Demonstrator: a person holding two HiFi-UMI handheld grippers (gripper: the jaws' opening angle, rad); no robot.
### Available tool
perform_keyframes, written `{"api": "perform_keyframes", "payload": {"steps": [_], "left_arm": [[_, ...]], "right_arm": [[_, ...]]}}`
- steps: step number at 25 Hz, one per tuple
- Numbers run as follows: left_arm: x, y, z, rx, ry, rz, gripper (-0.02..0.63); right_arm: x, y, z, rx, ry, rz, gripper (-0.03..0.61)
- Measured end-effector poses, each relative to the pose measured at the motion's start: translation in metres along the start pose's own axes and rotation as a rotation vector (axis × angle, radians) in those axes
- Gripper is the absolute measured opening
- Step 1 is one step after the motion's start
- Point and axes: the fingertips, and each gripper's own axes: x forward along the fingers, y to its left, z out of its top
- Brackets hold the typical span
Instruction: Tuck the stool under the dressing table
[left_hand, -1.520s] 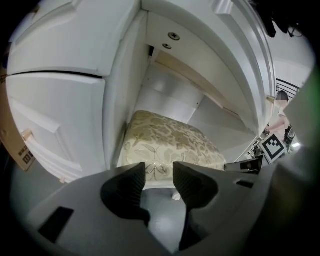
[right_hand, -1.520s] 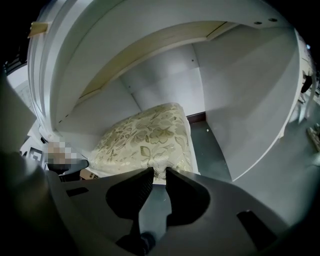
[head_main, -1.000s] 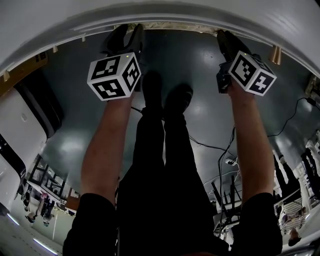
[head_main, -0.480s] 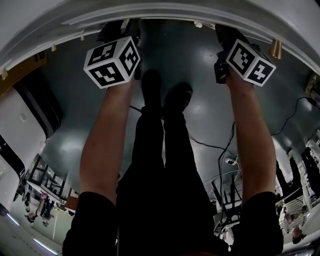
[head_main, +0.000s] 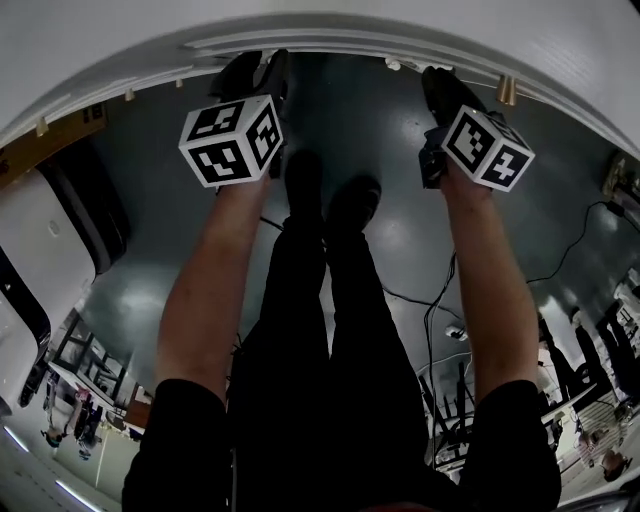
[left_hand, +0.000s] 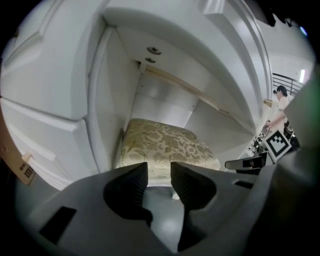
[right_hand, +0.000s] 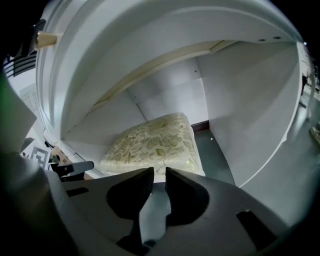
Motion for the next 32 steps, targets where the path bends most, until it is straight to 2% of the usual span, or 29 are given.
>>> {"api": "perform_keyframes", "payload": {"steps": [3,8,10,13,16,19,26,29,32], "left_arm": [[-0.029,-0.007,-0.001,0.016,0.042,-0.009,0.146],[-0.089,-0.037,0.014,-0.026,0.087,-0.049,0.137],[-0.115,-0.058,0.032,-0.030,0.082,-0.083,0.133],[-0.153,-0.096,0.068,-0.022,0.060,-0.141,0.127],[-0.194,-0.141,0.105,0.073,0.036,-0.201,0.118],[-0.228,-0.177,0.134,0.166,0.015,-0.242,0.112],[-0.303,-0.240,0.185,0.243,-0.043,-0.318,0.107],[-0.335,-0.255,0.196,0.266,-0.054,-0.336,0.106],[-0.367,-0.263,0.209,0.325,-0.063,-0.363,0.106]], "right_arm": [[-0.027,0.022,0.000,-0.014,0.009,0.021,0.083],[-0.090,0.075,-0.008,-0.037,0.085,0.097,0.078],[-0.123,0.097,0.003,-0.053,0.090,0.124,0.077],[-0.171,0.122,0.040,-0.048,0.039,0.145,0.073],[-0.219,0.143,0.081,0.000,-0.041,0.150,0.059],[-0.259,0.177,0.103,-0.035,-0.068,0.182,0.054],[-0.344,0.231,0.146,-0.129,-0.160,0.222,0.053],[-0.380,0.239,0.155,-0.126,-0.190,0.213,0.051],[-0.406,0.259,0.155,-0.159,-0.198,0.221,0.046]]}}
